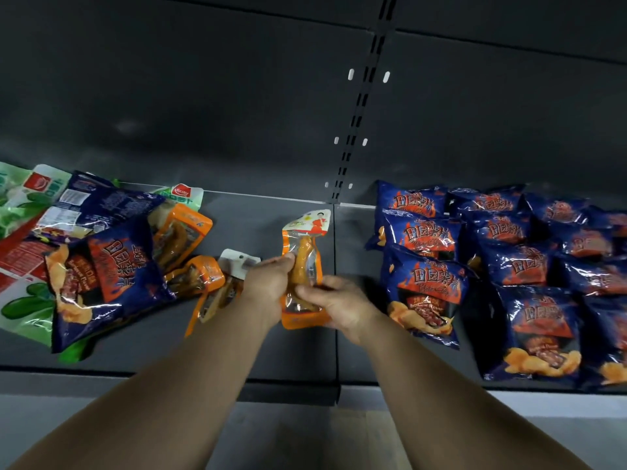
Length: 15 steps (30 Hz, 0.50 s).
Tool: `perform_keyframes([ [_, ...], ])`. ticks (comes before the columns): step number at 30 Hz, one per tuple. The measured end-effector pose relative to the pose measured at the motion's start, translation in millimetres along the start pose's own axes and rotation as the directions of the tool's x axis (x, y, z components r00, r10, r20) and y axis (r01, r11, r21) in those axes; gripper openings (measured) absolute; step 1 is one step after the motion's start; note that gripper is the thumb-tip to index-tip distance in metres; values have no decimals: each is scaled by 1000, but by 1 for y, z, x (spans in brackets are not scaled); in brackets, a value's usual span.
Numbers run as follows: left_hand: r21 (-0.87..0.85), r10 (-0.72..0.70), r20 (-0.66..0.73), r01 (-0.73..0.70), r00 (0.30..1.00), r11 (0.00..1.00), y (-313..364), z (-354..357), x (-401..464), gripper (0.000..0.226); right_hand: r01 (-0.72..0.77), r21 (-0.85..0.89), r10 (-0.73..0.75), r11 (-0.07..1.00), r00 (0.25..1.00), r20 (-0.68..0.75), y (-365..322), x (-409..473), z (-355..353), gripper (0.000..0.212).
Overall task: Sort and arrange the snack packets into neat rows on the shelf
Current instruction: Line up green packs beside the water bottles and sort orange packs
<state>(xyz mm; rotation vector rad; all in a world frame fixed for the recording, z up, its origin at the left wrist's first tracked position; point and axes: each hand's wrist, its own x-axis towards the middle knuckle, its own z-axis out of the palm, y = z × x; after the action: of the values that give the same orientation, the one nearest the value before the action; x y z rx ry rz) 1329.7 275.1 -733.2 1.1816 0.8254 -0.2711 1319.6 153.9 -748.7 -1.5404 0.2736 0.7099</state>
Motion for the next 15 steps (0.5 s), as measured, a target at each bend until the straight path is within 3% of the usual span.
perform_keyframes([
  [7, -45, -29, 25, 30, 999, 999, 0, 3, 5, 15, 100, -60, -103, 993, 993, -54, 2, 7, 3, 17],
  [15, 67, 87, 185, -101, 979, 993, 7, 10, 14, 23, 174, -18, -174, 985, 967, -188, -18, 29, -14, 11],
])
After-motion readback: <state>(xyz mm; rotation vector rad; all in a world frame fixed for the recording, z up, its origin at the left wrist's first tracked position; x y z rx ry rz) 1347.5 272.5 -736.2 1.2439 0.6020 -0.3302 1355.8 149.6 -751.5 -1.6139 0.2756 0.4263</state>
